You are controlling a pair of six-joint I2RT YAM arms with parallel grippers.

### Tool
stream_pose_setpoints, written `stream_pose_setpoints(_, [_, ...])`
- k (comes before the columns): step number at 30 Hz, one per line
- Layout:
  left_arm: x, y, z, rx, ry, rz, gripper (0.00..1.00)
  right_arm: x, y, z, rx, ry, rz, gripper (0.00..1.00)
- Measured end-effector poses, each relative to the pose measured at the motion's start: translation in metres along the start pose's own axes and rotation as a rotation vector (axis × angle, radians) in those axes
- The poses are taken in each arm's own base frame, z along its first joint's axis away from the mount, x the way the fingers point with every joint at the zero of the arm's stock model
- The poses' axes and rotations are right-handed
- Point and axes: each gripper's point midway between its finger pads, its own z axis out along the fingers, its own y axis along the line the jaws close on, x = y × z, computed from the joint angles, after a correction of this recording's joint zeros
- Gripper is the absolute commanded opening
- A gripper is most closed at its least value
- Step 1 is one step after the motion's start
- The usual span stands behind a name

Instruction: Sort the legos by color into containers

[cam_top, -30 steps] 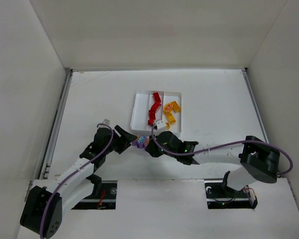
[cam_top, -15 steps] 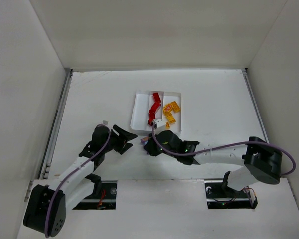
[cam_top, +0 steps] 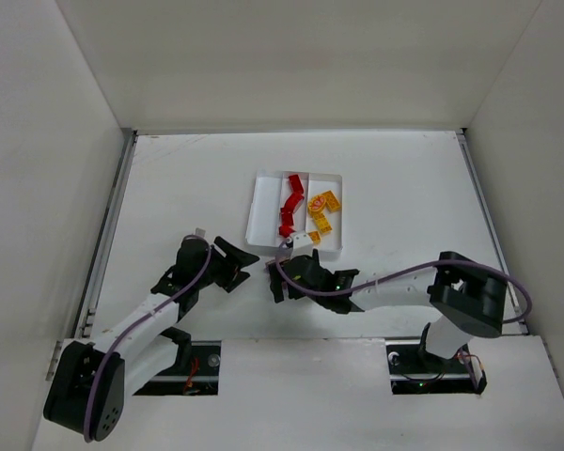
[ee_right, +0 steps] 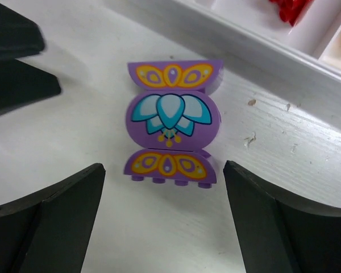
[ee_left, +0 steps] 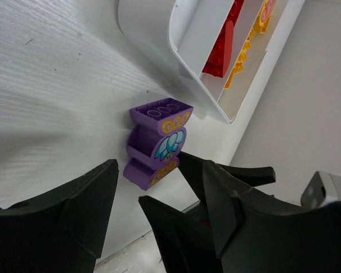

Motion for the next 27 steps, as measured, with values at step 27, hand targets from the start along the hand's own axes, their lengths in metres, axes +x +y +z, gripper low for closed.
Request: stream_pose_setpoints(27, [0.019,-0.01,-0.005,0.063,0.141,0.015,0.65,-0.018,0.034,-0.035,-0.236,-0.008,-0.115,0.52])
